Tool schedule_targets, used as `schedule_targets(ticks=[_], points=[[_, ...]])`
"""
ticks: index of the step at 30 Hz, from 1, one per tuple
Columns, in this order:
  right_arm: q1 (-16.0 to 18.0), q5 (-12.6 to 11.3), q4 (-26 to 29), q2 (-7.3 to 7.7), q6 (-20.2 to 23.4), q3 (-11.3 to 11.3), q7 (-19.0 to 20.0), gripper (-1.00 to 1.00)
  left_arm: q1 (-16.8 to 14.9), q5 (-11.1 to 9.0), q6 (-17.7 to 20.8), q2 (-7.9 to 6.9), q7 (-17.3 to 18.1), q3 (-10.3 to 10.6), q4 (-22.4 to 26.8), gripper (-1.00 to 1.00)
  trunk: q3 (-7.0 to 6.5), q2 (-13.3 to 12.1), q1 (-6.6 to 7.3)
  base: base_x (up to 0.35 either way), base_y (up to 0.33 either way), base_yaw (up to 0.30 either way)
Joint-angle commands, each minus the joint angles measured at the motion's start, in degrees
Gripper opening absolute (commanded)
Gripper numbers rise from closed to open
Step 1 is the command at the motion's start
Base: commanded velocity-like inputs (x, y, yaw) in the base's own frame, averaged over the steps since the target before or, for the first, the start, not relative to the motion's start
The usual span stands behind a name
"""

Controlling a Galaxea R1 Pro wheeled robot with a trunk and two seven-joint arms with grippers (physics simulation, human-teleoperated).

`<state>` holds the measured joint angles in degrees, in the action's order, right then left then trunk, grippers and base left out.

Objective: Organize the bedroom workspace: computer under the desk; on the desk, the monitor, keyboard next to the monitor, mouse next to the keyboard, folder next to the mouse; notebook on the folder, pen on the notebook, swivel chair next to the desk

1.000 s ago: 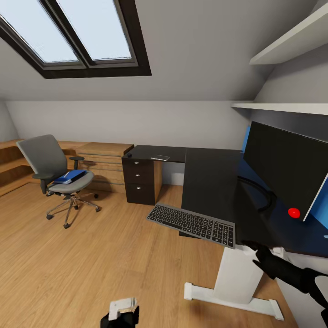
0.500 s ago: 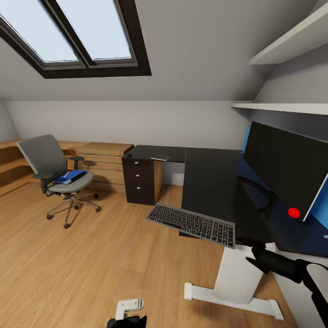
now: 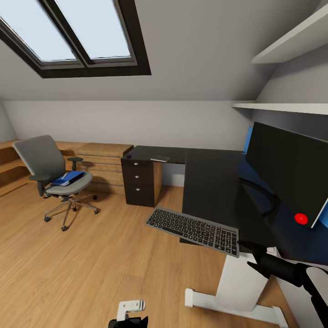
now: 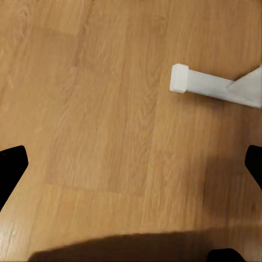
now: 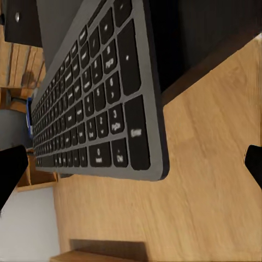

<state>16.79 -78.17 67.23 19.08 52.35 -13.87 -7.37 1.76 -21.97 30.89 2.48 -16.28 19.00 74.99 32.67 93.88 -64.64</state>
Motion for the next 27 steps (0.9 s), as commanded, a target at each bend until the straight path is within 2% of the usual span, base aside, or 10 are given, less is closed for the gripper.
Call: schedule_targets(ticks=[1, 3, 8, 13, 27], points=[[0.06, -0.72, -0.34, -0.01, 0.13, -0.16, -0.57, 1.00, -0.01, -0.61, 0.14, 0.01, -0.48, 0.06, 0.12, 1.00, 0.05, 0.03, -0.02, 0.104, 0.000, 0.000], [0.07, -0.76, -0.56, -0.02, 0.09, -0.43, -0.56, 1.00, -0.01, -0.61, 0.16, 0.03, -0.49, 0.06, 0.13, 1.00, 0.05, 0.03, -0.02, 0.075, 0.000, 0.000], [0.08, -0.89, -0.99, -0.44, -2.17, -3.29, -0.59, 1.00, -0.01, -0.61, 0.29, 0.16, -0.78, 0.08, 0.25, 1.00, 0.05, 0.03, -0.02, 0.022, 0.000, 0.000], [0.09, -1.00, -1.07, -0.45, -2.75, -3.71, -0.54, 1.00, -0.01, -0.67, 0.31, 0.23, -0.91, 0.15, 0.32, 1.00, 0.05, 0.03, -0.02, 0.003, 0.000, 0.000], [0.09, -0.93, -1.72, -0.55, -2.96, -3.76, -0.62, 1.00, -0.01, -0.79, 0.40, 0.24, -0.94, 0.07, 0.59, 1.00, 2.56, 5.64, -3.09, 0.000, 0.000, 0.000]])
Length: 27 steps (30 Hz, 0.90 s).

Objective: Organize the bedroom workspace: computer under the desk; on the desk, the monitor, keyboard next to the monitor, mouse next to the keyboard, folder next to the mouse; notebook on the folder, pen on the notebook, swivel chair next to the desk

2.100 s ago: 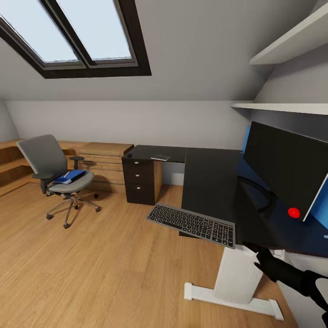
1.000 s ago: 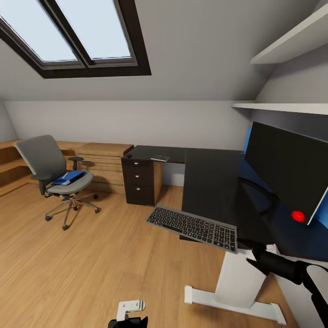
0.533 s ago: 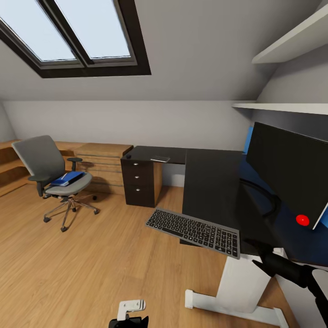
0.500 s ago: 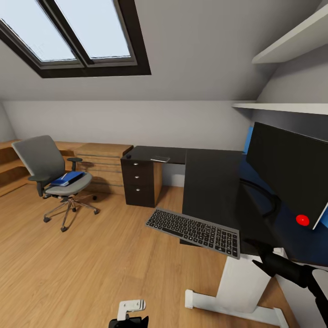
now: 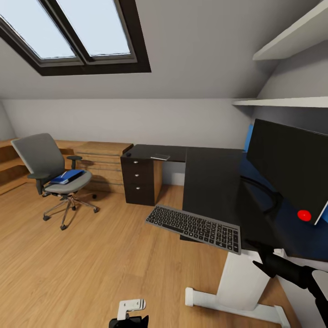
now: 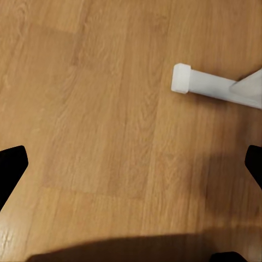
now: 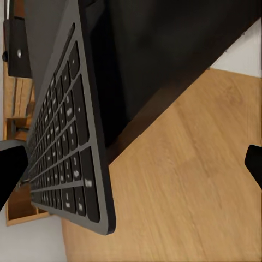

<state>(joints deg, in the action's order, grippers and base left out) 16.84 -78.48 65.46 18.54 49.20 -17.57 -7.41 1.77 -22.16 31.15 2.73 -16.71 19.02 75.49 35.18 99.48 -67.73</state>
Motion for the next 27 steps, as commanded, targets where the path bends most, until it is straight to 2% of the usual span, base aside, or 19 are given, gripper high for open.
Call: schedule_targets(ticks=[1, 6, 16, 27], points=[[0.04, -0.63, 0.01, -0.03, 0.20, -0.05, -0.58, 1.00, -0.01, -0.60, 0.14, 0.00, -0.52, 0.05, 0.10, 1.00, 0.05, 0.04, -0.01, 0.000, 0.000, 0.000], [0.04, -0.63, -0.15, -0.12, 0.20, 0.07, -0.59, 1.00, -0.02, -0.60, 0.14, 0.00, -0.49, 0.05, 0.08, 1.00, 0.05, 0.04, -0.01, 0.000, 0.000, 0.000], [0.04, -0.72, -0.74, -1.44, 0.35, 0.50, -0.58, 1.00, -0.03, -0.42, 0.05, -0.09, -0.43, 0.06, -0.32, 1.00, 0.05, 0.04, -0.01, 0.011, 0.005, 0.000], [0.04, -0.71, -0.78, -1.66, 0.44, 0.58, -0.58, 1.00, -0.01, -0.43, 0.05, -0.06, -0.35, 0.29, -1.45, 1.00, 0.05, 0.04, -0.01, 0.067, 0.056, 0.000]])
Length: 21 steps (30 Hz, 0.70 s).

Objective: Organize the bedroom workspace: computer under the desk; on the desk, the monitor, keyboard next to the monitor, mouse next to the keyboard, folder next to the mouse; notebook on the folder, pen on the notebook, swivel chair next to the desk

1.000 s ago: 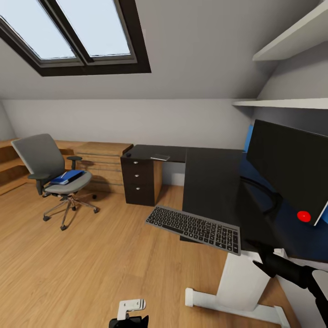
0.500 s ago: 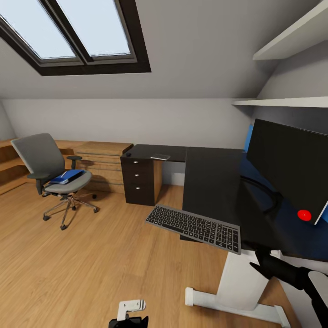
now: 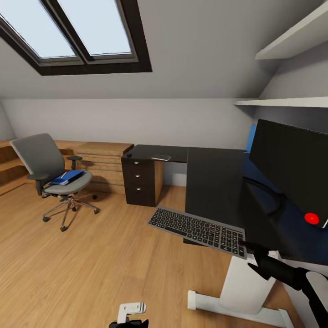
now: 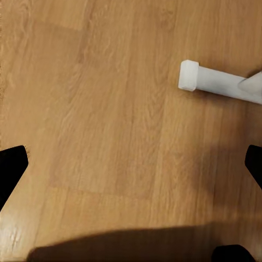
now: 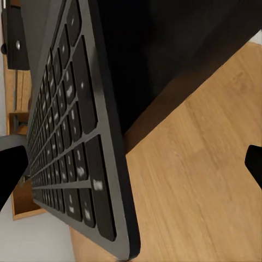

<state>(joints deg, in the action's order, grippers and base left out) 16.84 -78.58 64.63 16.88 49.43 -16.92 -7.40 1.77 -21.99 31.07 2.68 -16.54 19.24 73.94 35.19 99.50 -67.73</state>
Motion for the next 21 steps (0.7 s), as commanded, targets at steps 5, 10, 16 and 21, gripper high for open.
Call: schedule_targets(ticks=[5, 10, 16, 21], points=[[0.03, -0.61, 0.06, -0.01, 0.30, -0.03, -0.60, 1.00, -0.01, -0.60, 0.12, 0.02, -0.55, 0.22, -0.35, 1.00, 0.05, 0.03, 0.00, 0.002, 0.074, 0.000], [0.03, -0.63, 0.06, -0.03, 0.37, 0.02, -0.60, 1.00, -0.02, -0.60, 0.13, 0.05, -0.59, 0.26, -0.67, 1.00, 0.05, 0.03, 0.00, 0.000, 0.010, 0.000], [0.03, -0.65, 0.14, -0.42, 0.47, 0.04, -0.66, 1.00, -0.02, -0.60, 0.13, 0.05, -0.60, 0.27, -0.73, 1.00, 0.05, 0.03, 0.00, 0.000, 0.001, 0.000], [0.03, -0.61, 0.28, -0.45, 0.66, 0.05, -0.76, -1.00, -0.01, -0.60, 0.11, 0.05, -0.60, 0.35, -1.21, 1.00, 0.05, 0.03, 0.00, 0.000, 0.000, 0.000]])
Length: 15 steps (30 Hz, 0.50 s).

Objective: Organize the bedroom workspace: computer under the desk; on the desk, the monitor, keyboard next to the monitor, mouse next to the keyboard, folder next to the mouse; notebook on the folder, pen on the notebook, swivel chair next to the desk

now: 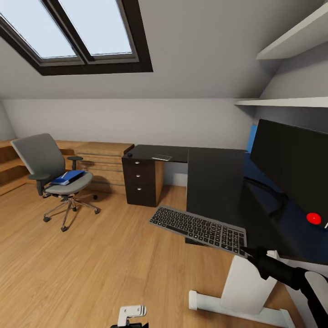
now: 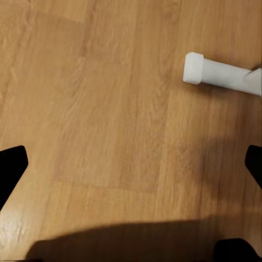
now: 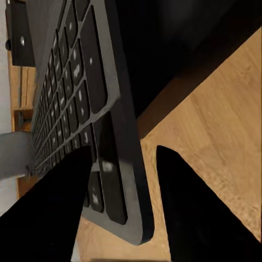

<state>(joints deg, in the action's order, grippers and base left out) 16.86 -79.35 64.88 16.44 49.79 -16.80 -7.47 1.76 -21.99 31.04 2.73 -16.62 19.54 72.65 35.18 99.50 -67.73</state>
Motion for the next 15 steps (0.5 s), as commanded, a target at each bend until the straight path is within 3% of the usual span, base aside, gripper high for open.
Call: schedule_targets(ticks=[1, 12, 15], points=[[0.02, 0.16, 0.05, -0.01, 0.35, -0.07, -0.70, -1.00, -0.01, -0.60, 0.11, -0.01, -0.52, 0.10, -0.36, 1.00, 0.05, 0.03, 0.00, 0.000, 0.000, 0.000], [0.02, 0.16, 0.07, -0.01, 0.40, -0.05, -0.79, -1.00, -0.01, -0.60, 0.07, -0.01, -0.47, 0.07, -1.65, 1.00, 0.05, 0.03, 0.00, 0.000, 0.000, 0.000], [0.02, 0.16, 0.10, -0.01, 0.40, -0.01, -0.78, -1.00, -0.01, -0.60, 0.07, 0.01, -0.43, 0.11, -1.70, 1.00, -0.49, -1.18, 0.66, 0.000, 0.000, 0.000]])
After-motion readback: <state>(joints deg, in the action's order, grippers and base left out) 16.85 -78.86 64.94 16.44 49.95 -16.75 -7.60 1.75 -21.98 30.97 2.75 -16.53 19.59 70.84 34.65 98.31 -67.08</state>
